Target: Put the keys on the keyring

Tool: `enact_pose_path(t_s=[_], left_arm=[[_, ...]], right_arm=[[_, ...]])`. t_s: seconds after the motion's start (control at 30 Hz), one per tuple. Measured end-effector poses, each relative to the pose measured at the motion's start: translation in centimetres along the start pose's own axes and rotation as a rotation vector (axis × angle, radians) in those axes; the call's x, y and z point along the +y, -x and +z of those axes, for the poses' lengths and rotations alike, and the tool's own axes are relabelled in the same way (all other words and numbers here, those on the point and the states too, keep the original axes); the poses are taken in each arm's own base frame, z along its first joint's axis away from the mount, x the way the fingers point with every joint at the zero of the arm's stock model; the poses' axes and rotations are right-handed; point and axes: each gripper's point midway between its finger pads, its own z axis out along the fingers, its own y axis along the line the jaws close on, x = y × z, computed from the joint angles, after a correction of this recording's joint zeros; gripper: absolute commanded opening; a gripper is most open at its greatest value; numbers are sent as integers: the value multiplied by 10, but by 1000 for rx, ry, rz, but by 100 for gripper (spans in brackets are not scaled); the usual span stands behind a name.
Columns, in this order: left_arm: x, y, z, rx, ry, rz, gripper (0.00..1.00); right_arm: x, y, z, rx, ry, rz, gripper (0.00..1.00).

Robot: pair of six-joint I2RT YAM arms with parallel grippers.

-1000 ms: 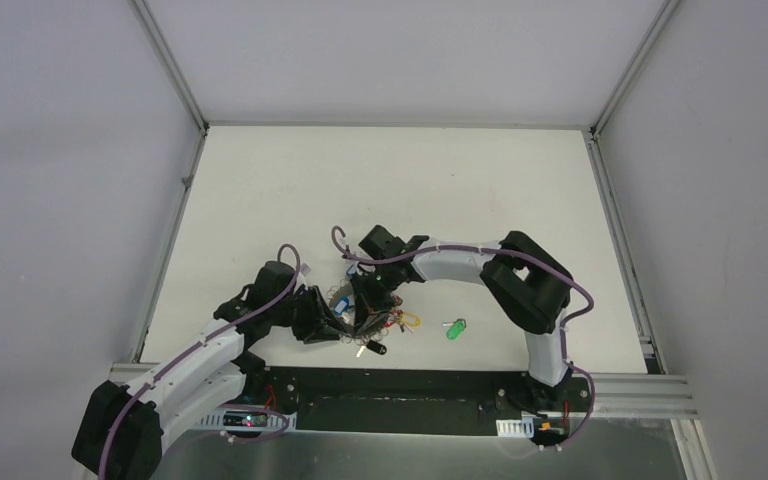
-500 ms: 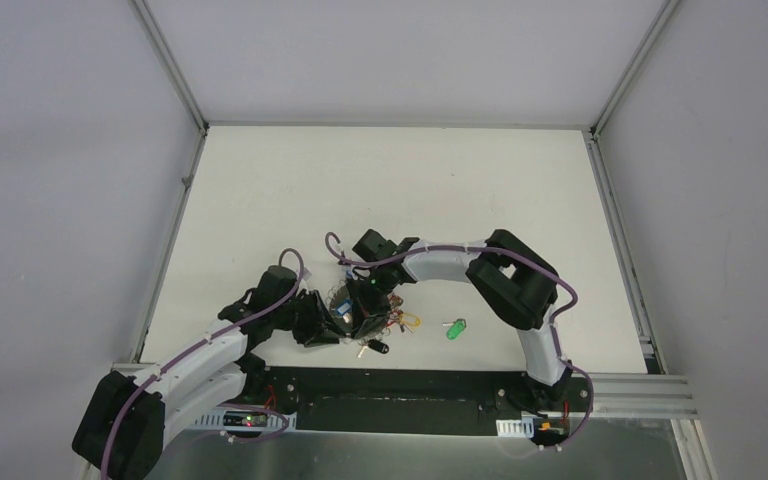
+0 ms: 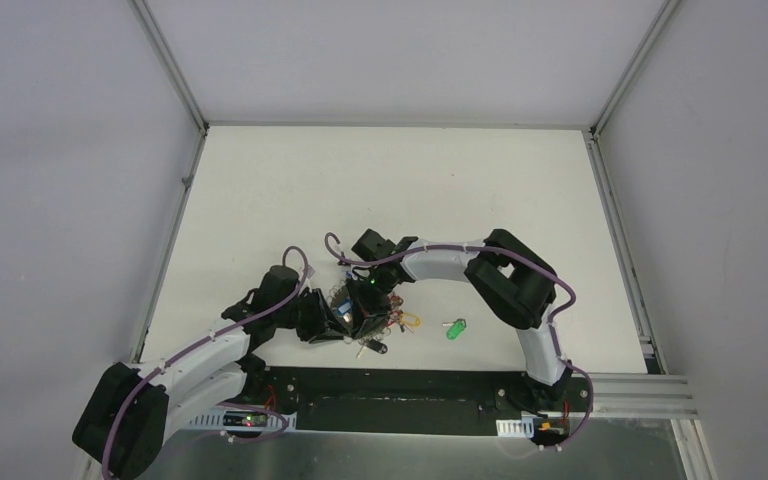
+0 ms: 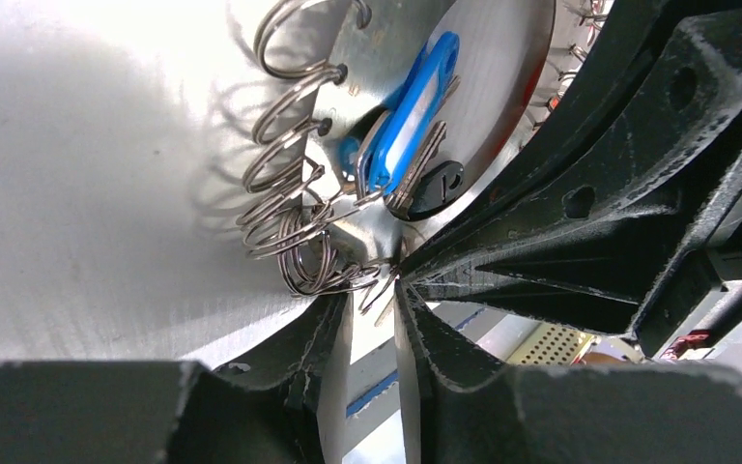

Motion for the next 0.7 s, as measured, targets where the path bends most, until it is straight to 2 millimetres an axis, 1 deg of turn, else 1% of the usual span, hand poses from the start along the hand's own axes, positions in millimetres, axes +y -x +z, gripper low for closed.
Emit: enact_pose_path(t_s=[0.1, 0.23, 0.3, 0.4, 0.47, 0.5, 0.57, 0.67, 0.7], left_arm=[[-2, -1, 2, 8, -10, 12, 18], [-4, -4, 5, 18, -22, 28, 15], [-6, -5, 5, 23, -28, 36, 13], [-7, -7, 7, 30, -31, 44, 8], [-7, -9, 7, 37, -33, 52, 2], [-8, -10, 8, 40, -34, 55, 0], [-9, -11, 8, 43, -38, 62, 0], [-11, -11, 8, 45, -38, 66, 0], [-11, -11, 9, 46, -37, 69, 0]], right_arm=[[0, 0, 0, 3, 0, 2, 0], [-1, -1, 0, 7, 0, 5, 0], [0, -1, 0, 8, 0, 5, 0], [-1, -2, 0, 10, -2, 8, 0], [-1, -2, 0, 13, -4, 7, 0], [-1, -3, 0, 14, -6, 7, 0], [-2, -4, -1, 17, -8, 8, 0], [-3, -5, -1, 20, -13, 8, 6], [-3, -5, -1, 20, -14, 5, 9]])
